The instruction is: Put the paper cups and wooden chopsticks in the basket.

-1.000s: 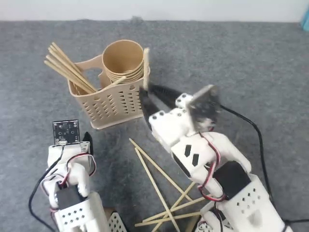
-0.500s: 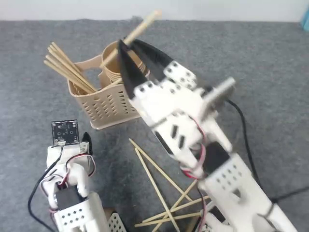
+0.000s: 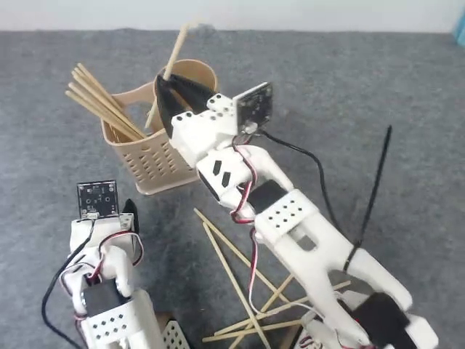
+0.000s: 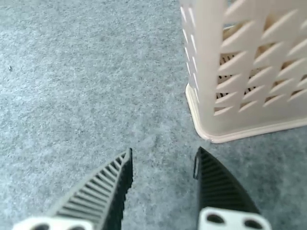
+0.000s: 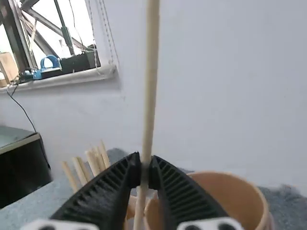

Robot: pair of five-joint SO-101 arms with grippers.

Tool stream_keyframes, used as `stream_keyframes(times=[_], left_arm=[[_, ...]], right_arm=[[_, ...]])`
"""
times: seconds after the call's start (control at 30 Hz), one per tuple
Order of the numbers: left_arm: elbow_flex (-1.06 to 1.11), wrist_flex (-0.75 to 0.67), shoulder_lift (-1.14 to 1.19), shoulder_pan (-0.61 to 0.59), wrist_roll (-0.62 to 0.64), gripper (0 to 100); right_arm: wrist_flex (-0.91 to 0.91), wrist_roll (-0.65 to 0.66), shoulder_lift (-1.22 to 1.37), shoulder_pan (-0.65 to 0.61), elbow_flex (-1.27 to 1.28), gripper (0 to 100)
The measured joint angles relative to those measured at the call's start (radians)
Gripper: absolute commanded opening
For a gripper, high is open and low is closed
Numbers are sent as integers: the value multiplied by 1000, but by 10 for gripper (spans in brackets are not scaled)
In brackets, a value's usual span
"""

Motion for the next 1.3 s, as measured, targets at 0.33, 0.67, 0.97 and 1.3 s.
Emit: stream_keyframes(times=[0.33,0.67,0.97,1.3], left_arm=[[0,0,0,0,0,202],[0,0,0,0,0,202],[0,0,0,-35,0,202],[0,0,0,-35,0,202]], right_arm=[[281,8,-81,-2,-20,202],[921,8,-603,20,-20,199],[1404,8,-1140,288,270,199],[1292,213,-1504,680,1003,199]])
